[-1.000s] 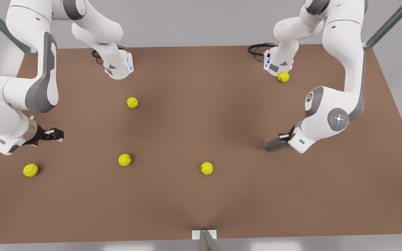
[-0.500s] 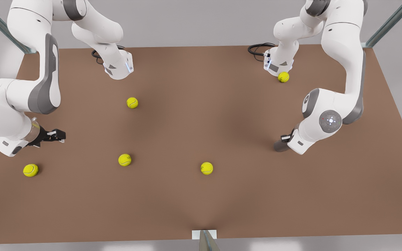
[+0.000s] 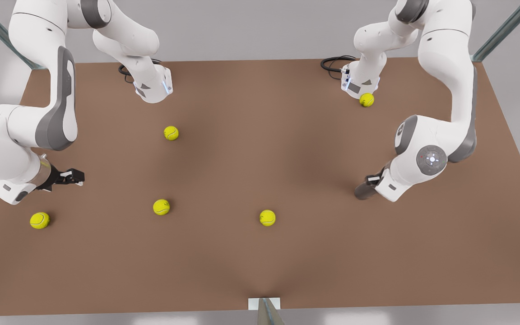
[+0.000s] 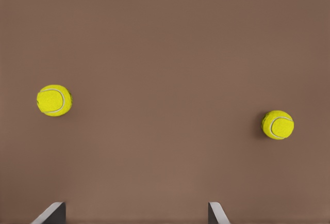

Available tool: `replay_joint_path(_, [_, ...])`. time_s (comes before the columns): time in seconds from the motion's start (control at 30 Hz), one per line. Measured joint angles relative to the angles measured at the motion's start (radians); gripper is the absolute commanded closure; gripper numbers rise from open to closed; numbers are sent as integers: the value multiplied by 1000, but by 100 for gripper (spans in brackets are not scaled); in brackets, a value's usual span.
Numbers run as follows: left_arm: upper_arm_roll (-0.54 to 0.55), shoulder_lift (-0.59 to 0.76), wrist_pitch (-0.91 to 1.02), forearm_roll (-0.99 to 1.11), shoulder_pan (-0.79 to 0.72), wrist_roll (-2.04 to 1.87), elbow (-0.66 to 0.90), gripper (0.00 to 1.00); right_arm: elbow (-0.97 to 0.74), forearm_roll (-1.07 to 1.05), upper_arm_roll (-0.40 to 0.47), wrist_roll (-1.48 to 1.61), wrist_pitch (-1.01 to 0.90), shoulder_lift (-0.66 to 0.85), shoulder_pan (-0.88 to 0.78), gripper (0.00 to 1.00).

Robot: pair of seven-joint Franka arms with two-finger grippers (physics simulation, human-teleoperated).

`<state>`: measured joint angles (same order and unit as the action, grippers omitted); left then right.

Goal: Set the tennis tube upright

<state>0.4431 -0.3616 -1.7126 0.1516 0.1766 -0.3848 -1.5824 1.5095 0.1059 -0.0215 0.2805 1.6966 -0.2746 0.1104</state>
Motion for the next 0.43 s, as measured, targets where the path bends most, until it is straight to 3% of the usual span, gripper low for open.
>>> replay_joint_path(0.13, [4,14,377,9,-4,6,306,0,0,0,0,-1,0,-2,0,0])
replay_joint_path(0.2, [-11,80,493,11,-10,12,375,0,0,0,0,0,0,-2,0,0])
replay_joint_path(0.23, [-222,130,574,11,-170,138,378,0,0,0,0,0,0,-2,0,0])
replay_joint_path(0.27, [-418,221,562,-25,-270,183,327,0,0,0,0,0,0,0,0,0])
replay_joint_path(0.33, [-423,505,245,-93,-182,195,-103,0,-2,0,0,-1,0,0,0,0])
replay_joint_path(0.37, [-422,509,247,-112,-284,196,-110,0,-3,0,0,-1,0,0,0,0])
replay_joint_path(0.43, [-422,501,258,-138,-274,199,-105,0,-5,0,0,-1,0,0,0,0])
